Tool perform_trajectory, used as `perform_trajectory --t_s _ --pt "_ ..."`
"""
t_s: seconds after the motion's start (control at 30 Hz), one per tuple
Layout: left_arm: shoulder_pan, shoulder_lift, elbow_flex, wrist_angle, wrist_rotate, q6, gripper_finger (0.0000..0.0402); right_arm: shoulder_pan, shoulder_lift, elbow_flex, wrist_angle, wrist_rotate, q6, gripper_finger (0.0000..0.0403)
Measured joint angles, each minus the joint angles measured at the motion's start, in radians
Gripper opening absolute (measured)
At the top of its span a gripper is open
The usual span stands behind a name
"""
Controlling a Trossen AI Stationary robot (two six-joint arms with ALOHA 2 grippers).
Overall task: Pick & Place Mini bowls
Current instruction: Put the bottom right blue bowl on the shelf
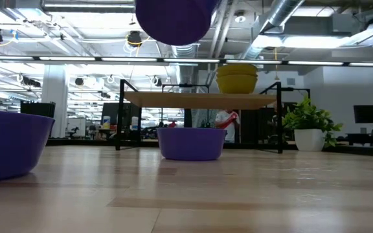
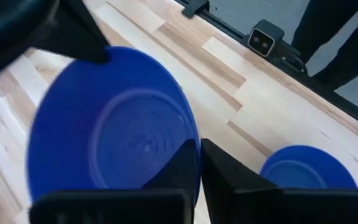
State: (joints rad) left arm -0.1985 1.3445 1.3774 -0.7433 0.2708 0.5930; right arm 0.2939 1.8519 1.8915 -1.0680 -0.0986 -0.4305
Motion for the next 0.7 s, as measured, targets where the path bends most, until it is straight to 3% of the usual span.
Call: perform_trajectory --t_s 0.17,0.5,0.7 --pt "0.0 0.008 0.0 -0.001 -0.009 -0.002 0.0006 0.002 -0.001 0.0 0.0 0.0 0.011 0.0" --pt "-0.006 0.007 0.002 -0.077 -0.106 -0.024 0.0004 0.005 0.001 0.0 0.013 0.009 0.268 0.0" --pt "-0.006 0.006 0.003 -0.091 -0.114 -0.044 0.0003 0.005 0.001 -0.001 0.033 0.047 0.293 0.0"
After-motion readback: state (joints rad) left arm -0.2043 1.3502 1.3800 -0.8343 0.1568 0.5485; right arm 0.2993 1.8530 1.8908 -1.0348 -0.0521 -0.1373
